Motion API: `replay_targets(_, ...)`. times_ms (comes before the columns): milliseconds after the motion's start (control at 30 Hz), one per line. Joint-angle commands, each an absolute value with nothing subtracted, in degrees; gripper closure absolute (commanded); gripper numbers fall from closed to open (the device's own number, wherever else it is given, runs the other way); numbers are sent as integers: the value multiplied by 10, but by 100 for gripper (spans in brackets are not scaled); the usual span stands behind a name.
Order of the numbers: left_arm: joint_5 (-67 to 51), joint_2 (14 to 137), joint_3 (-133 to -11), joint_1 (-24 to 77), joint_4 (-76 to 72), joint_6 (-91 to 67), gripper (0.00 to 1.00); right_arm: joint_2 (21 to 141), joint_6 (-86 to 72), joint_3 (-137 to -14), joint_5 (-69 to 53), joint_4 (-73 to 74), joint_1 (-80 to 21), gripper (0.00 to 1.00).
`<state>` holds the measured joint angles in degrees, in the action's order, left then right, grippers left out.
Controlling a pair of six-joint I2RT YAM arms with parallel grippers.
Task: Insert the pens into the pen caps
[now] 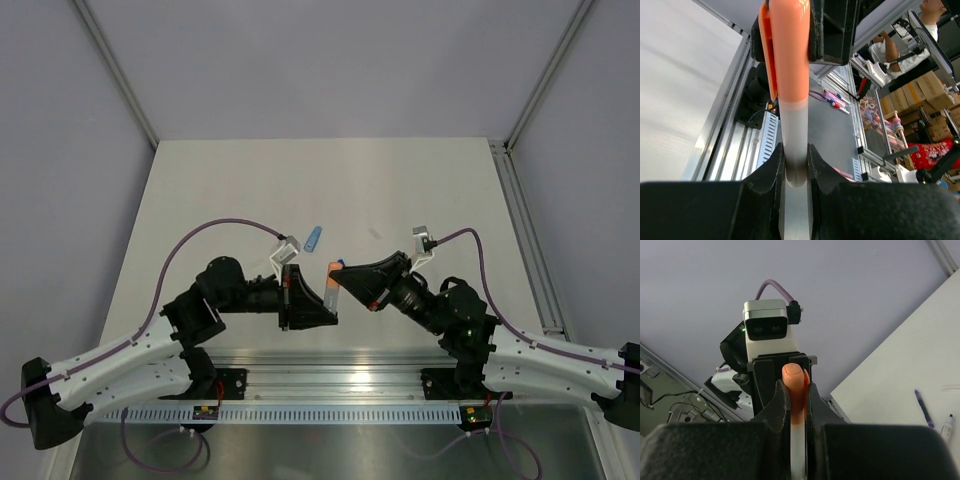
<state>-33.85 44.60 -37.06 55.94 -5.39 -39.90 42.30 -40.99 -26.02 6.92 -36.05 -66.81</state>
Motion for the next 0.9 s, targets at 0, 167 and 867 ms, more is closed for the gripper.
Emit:
replay_targets(0,-214,422,-393,530,-243,-383,99,489,-420,-264,-6,-138,-710,100)
replay_targets(167,-171,372,-359,530,-196,-370,95,538,-404,-308,40,-134,-709,100)
replay_targets(867,-209,334,-308,528,-182,-393,18,607,-436,-367,-17,-185,-551,100)
